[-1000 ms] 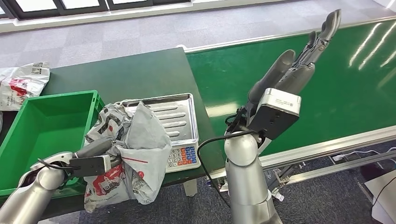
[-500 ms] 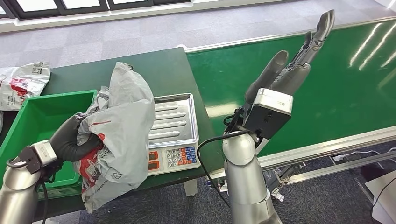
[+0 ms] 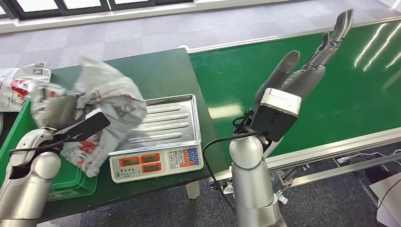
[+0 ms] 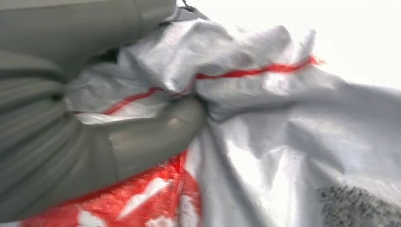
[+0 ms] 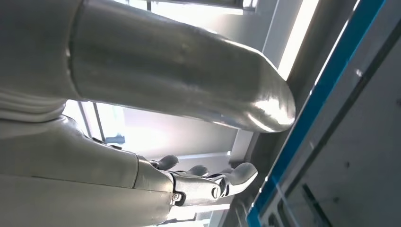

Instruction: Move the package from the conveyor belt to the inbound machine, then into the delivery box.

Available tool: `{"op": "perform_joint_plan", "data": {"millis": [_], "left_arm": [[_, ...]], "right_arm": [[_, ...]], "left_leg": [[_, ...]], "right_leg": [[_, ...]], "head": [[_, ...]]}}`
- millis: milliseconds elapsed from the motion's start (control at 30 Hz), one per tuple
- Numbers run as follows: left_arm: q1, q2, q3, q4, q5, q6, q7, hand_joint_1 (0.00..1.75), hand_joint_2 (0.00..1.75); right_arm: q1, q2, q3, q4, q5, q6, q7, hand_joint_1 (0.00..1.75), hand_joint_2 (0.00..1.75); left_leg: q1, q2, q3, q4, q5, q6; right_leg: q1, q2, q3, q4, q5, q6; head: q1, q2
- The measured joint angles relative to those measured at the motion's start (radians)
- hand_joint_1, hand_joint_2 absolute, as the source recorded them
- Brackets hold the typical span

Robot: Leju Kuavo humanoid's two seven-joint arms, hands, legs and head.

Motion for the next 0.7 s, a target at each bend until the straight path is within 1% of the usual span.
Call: {"op": "perform_joint_plan", "data": {"millis": [33,67,100,133,167,233,267,433,700], "left_arm": [[-0.029,-0.007,-0.012,0.055,-0.184,0.125,0.098,1.75,1.75],[-0.058,-0.012,-0.018,0.106,-0.321,0.206,0.145,1.75,1.75],[-0.083,-0.015,-0.024,0.155,-0.413,0.246,0.16,1.75,1.75],[-0.104,-0.018,-0.029,0.196,-0.448,0.243,0.152,1.75,1.75],[-0.119,-0.021,-0.033,0.228,-0.438,0.217,0.138,1.75,1.75],[-0.133,-0.026,-0.037,0.277,-0.364,0.161,0.125,1.75,1.75],[-0.138,-0.029,-0.038,0.295,-0.334,0.15,0.123,1.75,1.75],[-0.16,-0.033,-0.039,0.356,-0.315,0.14,0.129,1.75,1.75],[-0.164,-0.033,-0.039,0.4,-0.335,0.128,0.133,1.75,1.75]], "right_arm": [[0.001,0.0,-0.003,-0.004,0.001,0.0,0.001,0.0,0.0],[0.002,0.0,-0.005,-0.006,0.002,-0.001,0.004,0.0,0.0],[0.002,0.0,-0.006,-0.008,0.004,-0.001,0.006,0.0,0.0],[0.002,0.0,-0.006,-0.009,0.006,-0.001,0.008,0.0,0.0],[0.002,0.0,-0.007,-0.009,0.007,-0.001,0.01,0.0,0.0],[0.002,0.0,-0.007,-0.01,0.009,-0.001,0.01,0.0,0.0],[0.002,0.0,-0.008,-0.01,0.009,-0.001,0.01,0.0,0.0],[0.003,0.0,-0.01,-0.01,0.014,-0.001,0.02,0.0,0.0],[0.003,0.0,-0.01,-0.01,0.026,-0.001,0.036,0.0,0.0]], "left_leg": [[0.0,0.002,0.0,0.0,0.0,0.0],[0.0,0.003,-0.001,0.0,0.001,0.0],[0.0,0.004,-0.001,0.0,0.001,0.0],[0.0,0.003,-0.001,0.0,0.001,0.0],[0.0,0.004,-0.001,0.0,0.002,0.0],[0.0,0.006,-0.001,0.0,0.002,0.0],[0.0,0.007,-0.001,0.0,0.002,0.0],[0.0,0.006,-0.002,0.0,0.002,0.0],[0.0,0.006,-0.002,-0.001,0.002,-0.001]], "right_leg": [[0.0,0.001,-0.001,0.0,0.001,-0.001],[0.0,0.003,-0.002,0.0,0.002,-0.001],[0.0,0.003,-0.002,0.0,0.002,-0.001],[0.0,0.003,-0.002,0.0,0.002,-0.001],[0.0,0.003,-0.002,0.0,0.002,-0.001],[0.0,0.005,-0.003,0.0,0.003,-0.001],[0.0,0.006,-0.003,0.0,0.003,-0.001],[0.0,0.006,-0.004,0.0,0.003,-0.001],[0.0,0.005,-0.004,0.0,0.003,-0.001]], "head": [[0.0,0.0],[0.0,0.0],[0.0,0.0],[0.0,0.0],[0.0,0.0],[0.0,0.0],[0.0,0.0],[0.0,0.0],[0.0,0.0]]}}
